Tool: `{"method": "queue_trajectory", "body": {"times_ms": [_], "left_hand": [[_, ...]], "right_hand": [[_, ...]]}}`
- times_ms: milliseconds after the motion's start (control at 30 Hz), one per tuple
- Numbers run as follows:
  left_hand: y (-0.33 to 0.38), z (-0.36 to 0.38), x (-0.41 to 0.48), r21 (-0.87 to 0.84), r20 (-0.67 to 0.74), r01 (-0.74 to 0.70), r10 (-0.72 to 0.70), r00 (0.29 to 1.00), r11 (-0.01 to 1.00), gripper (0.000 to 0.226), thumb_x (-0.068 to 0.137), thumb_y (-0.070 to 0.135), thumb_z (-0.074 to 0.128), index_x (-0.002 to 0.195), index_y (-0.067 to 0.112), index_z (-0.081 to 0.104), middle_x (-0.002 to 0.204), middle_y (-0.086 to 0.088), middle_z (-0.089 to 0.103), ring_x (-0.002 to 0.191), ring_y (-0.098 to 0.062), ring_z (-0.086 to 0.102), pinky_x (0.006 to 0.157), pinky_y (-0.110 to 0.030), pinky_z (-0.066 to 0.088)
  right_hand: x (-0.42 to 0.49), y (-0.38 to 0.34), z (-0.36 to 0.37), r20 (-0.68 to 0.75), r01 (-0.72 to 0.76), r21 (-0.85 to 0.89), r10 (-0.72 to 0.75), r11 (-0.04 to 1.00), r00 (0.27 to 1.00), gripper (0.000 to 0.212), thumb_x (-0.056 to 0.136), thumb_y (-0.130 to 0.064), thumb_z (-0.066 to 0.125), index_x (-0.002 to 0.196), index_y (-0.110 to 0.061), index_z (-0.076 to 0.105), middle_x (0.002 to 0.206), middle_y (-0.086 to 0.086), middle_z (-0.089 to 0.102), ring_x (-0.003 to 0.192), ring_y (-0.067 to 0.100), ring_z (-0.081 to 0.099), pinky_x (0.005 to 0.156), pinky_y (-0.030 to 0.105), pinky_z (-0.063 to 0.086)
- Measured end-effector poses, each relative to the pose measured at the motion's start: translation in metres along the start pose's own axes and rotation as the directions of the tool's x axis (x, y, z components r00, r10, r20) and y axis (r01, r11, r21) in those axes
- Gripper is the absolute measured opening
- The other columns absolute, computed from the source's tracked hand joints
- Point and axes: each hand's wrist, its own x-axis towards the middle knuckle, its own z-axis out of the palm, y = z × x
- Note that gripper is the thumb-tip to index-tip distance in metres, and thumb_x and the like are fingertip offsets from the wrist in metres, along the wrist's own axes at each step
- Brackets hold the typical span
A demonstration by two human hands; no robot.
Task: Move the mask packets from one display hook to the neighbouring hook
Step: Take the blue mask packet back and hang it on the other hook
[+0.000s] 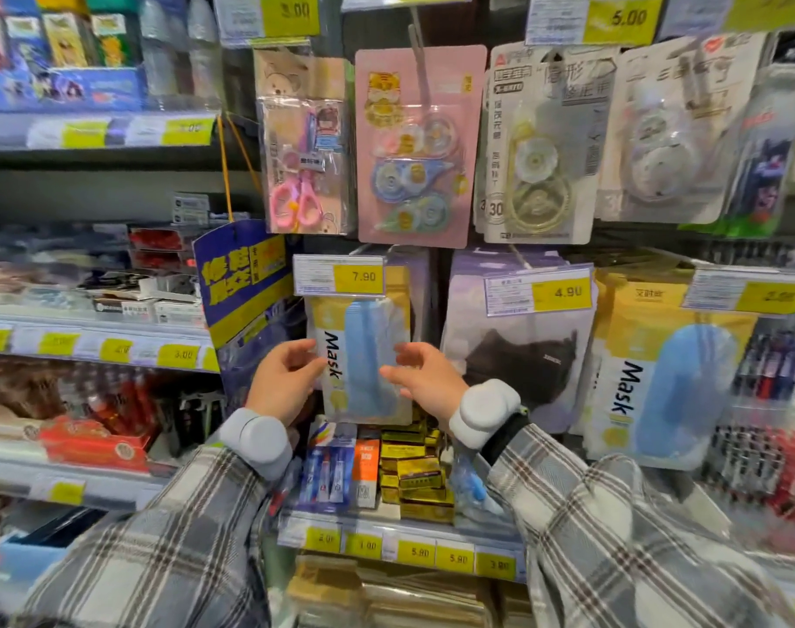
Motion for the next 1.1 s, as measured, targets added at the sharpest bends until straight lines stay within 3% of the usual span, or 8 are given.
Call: {"method": "queue_trajectory", "body": {"times_ms": [100, 267, 367, 467, 600, 700, 933, 1100], "left_hand": [[-0.002, 0.004, 0.008, 0.003, -0.031, -0.012, 0.012, 0.999, 1.0, 0.037, 0.087, 0.007, 0.058, 0.124, 0.005, 0.051, 0.126, -0.017, 0.057, 0.114, -0.027, 0.055, 0.086, -0.033, 0.045], [-0.001, 0.012, 0.018, -0.014, -0.014, -0.024, 0.024, 1.0, 1.0, 0.053, 0.088, 0.006, 0.058, 0.136, 0.006, 0.037, 0.136, -0.014, 0.049, 0.113, -0.022, 0.052, 0.087, -0.031, 0.042], [-0.003, 0.015, 0.025, -0.002, -0.003, -0.022, 0.022, 1.0, 1.0, 0.056, 0.086, 0.006, 0.06, 0.137, 0.007, 0.037, 0.134, -0.014, 0.05, 0.115, -0.024, 0.052, 0.09, -0.033, 0.043], [-0.007, 0.016, 0.03, 0.009, 0.017, 0.001, -0.001, 1.0, 1.0, 0.054, 0.085, 0.006, 0.062, 0.135, 0.008, 0.04, 0.122, -0.012, 0.057, 0.102, -0.021, 0.056, 0.088, -0.036, 0.047], [-0.012, 0.011, 0.033, 0.07, 0.007, 0.009, -0.009, 1.0, 0.997, 0.042, 0.084, 0.016, 0.065, 0.123, 0.008, 0.053, 0.116, -0.011, 0.064, 0.105, -0.026, 0.062, 0.095, -0.046, 0.049], [-0.012, 0.008, 0.03, 0.114, -0.004, -0.002, 0.003, 1.0, 0.993, 0.036, 0.084, 0.025, 0.065, 0.115, 0.009, 0.057, 0.111, -0.009, 0.065, 0.102, -0.026, 0.062, 0.092, -0.042, 0.049], [-0.007, 0.003, 0.02, 0.11, 0.042, -0.024, 0.02, 0.999, 0.994, 0.032, 0.084, 0.029, 0.065, 0.109, 0.01, 0.062, 0.106, -0.009, 0.069, 0.097, -0.026, 0.065, 0.09, -0.045, 0.051], [-0.007, -0.003, 0.012, 0.064, 0.067, -0.004, -0.001, 0.998, 0.998, 0.031, 0.083, 0.028, 0.065, 0.108, 0.011, 0.062, 0.105, -0.008, 0.07, 0.095, -0.025, 0.067, 0.091, -0.051, 0.051]], "right_hand": [[0.013, 0.006, 0.003, -0.088, 0.03, -0.06, -0.035, 0.998, 0.995, 0.069, 0.083, -0.02, 0.067, 0.141, -0.008, 0.032, 0.145, 0.01, 0.04, 0.133, 0.024, 0.041, 0.109, 0.033, 0.035], [0.033, 0.017, 0.013, -0.165, 0.014, -0.045, -0.021, 0.999, 0.986, 0.089, 0.076, -0.021, 0.073, 0.146, -0.011, 0.02, 0.15, 0.011, 0.031, 0.139, 0.025, 0.03, 0.115, 0.042, 0.027], [0.04, 0.021, 0.014, -0.179, 0.01, -0.021, -0.013, 1.0, 0.984, 0.088, 0.074, -0.021, 0.075, 0.145, -0.012, 0.023, 0.145, 0.012, 0.036, 0.133, 0.027, 0.039, 0.111, 0.044, 0.033], [0.044, 0.022, 0.011, -0.208, 0.004, -0.015, -0.007, 1.0, 0.978, 0.083, 0.074, -0.018, 0.075, 0.143, -0.011, 0.028, 0.136, 0.012, 0.044, 0.125, 0.027, 0.047, 0.107, 0.045, 0.039], [0.047, 0.026, 0.009, -0.177, 0.02, -0.013, -0.022, 1.0, 0.984, 0.061, 0.076, -0.014, 0.072, 0.13, -0.016, 0.043, 0.126, 0.009, 0.052, 0.116, 0.024, 0.053, 0.1, 0.044, 0.046], [0.046, 0.029, 0.008, -0.196, 0.033, -0.023, -0.037, 0.999, 0.98, 0.046, 0.077, -0.017, 0.072, 0.118, -0.016, 0.052, 0.123, 0.009, 0.054, 0.111, 0.024, 0.054, 0.097, 0.043, 0.048], [0.032, 0.018, 0.003, -0.131, 0.038, 0.127, -0.022, 0.991, 0.991, 0.037, 0.084, -0.012, 0.065, 0.116, -0.003, 0.048, 0.106, 0.011, 0.059, 0.084, 0.014, 0.058, 0.061, 0.013, 0.048], [0.016, 0.01, 0.004, -0.054, 0.012, 0.171, -0.002, 0.985, 0.999, 0.047, 0.084, -0.013, 0.065, 0.125, -0.007, 0.043, 0.12, 0.016, 0.061, 0.104, 0.028, 0.064, 0.086, 0.039, 0.055]]}}
